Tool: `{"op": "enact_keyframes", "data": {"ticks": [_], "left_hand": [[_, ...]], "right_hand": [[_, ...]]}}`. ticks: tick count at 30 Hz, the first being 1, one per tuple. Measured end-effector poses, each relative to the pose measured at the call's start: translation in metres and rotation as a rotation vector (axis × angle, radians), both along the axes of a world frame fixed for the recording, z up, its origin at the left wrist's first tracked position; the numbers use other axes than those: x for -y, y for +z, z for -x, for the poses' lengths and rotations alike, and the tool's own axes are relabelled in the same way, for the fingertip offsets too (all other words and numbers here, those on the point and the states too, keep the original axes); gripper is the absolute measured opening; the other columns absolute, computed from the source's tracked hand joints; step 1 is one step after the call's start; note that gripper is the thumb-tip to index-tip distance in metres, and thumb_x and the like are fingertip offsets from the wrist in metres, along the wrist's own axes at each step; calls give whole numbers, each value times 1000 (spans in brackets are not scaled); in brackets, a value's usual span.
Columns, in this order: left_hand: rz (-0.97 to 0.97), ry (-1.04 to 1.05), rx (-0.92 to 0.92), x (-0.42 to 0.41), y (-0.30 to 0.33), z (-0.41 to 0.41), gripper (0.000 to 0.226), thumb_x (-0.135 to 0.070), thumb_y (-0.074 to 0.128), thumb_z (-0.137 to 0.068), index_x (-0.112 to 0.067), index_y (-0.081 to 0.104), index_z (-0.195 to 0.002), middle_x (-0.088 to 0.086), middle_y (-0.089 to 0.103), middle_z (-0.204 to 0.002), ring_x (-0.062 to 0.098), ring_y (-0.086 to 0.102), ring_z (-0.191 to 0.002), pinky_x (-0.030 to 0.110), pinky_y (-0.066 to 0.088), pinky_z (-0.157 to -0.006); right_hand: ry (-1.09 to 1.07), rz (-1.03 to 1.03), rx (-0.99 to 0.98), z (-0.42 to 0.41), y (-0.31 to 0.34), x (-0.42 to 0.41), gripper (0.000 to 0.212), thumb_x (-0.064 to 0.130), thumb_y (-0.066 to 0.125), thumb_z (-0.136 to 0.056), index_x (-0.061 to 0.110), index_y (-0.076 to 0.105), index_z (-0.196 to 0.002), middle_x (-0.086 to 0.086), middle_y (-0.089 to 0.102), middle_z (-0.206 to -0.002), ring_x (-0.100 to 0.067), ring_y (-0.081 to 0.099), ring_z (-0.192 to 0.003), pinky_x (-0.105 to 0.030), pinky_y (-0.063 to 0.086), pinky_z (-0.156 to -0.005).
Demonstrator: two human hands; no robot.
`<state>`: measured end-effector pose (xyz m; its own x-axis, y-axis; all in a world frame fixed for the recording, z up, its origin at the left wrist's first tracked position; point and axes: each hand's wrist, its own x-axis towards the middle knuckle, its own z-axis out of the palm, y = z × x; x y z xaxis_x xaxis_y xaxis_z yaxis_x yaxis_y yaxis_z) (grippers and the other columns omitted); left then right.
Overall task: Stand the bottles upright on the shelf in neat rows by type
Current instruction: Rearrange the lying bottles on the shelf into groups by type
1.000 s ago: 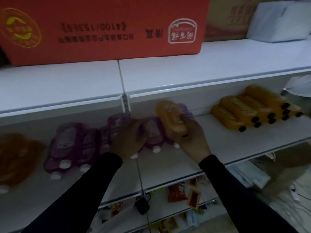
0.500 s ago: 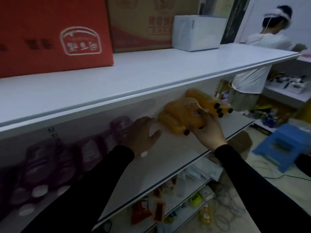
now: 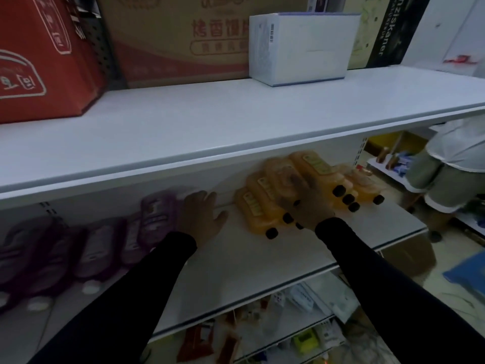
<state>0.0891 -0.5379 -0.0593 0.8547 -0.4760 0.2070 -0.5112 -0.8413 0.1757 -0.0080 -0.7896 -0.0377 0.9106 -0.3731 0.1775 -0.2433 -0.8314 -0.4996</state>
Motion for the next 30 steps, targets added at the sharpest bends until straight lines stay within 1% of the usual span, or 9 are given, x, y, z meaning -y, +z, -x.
{"op": "enact_keyframes", "data": {"ticks": [2, 5, 11, 14, 18, 22, 25, 27, 30], "left_hand": [[-22, 36, 7, -11, -4, -2, 61, -49, 56, -89, -11, 50, -136, 16, 52, -133, 34, 47, -122, 38, 31, -102], [-32, 52, -14, -21, -4, -2, 67, -54, 47, -89, -9, 47, -139, 17, 50, -137, 33, 45, -126, 38, 29, -105], [19, 36, 39, -30, 12, 6, 68, -52, 44, -84, -6, 51, -135, 19, 53, -134, 35, 47, -124, 39, 33, -104], [2, 111, 133, -57, 20, 7, 66, -54, 37, -78, -7, 59, -120, 17, 60, -119, 36, 55, -112, 42, 41, -98], [-139, 144, 90, -89, 15, 24, 61, -55, 54, -84, -16, 48, -131, 13, 51, -133, 36, 53, -115, 40, 44, -93], [249, 170, -90, -102, 11, 41, 48, -30, 66, -87, -14, 52, -131, 16, 53, -132, 35, 50, -120, 35, 39, -101], [252, 155, -89, -131, 13, 46, 43, -24, 58, -92, -8, 55, -132, 16, 57, -132, 33, 50, -124, 35, 34, -106], [262, 236, -38, -162, 17, 54, 48, -27, 57, -92, -4, 53, -134, 18, 55, -134, 32, 49, -126, 33, 33, -106], [166, 375, 18, -212, 22, 69, 48, -28, 55, -94, -3, 52, -135, 17, 54, -137, 32, 48, -128, 36, 35, -108]], "right_hand": [[54, 146, 33, -4, -1, 4, 69, 48, 58, -91, 17, 34, -148, -12, 20, -156, -30, 21, -142, -42, 29, -111], [91, 264, 21, -8, -3, 7, 56, 38, 52, -95, 16, 38, -146, -12, 30, -153, -33, 28, -138, -42, 25, -113], [112, 302, 96, -5, 3, -4, 59, 38, 57, -92, 13, 42, -143, -17, 35, -150, -34, 32, -138, -43, 22, -114], [217, 201, 171, -6, 4, -30, 55, 37, 59, -92, 13, 47, -140, -19, 38, -148, -36, 33, -137, -44, 26, -114], [349, 214, 179, -21, -1, -76, 53, 44, 57, -92, 17, 52, -137, -12, 44, -145, -30, 41, -133, -36, 31, -110], [476, 127, 156, -34, -10, -126, 51, 44, 63, -89, 19, 56, -133, -10, 49, -141, -26, 47, -129, -30, 32, -105], [570, 41, 155, -46, -15, -161, 50, 28, 72, -85, 8, 58, -129, -22, 53, -131, -34, 55, -118, -26, 34, -97], [643, 40, 147, -59, -17, -188, 52, 22, 71, -85, 2, 55, -130, -26, 54, -126, -41, 50, -119, -29, 31, -101], [707, 207, 60, -72, -25, -231, 53, 37, 61, -90, 13, 51, -136, -25, 41, -143, -43, 33, -133, -44, 26, -111]]}}
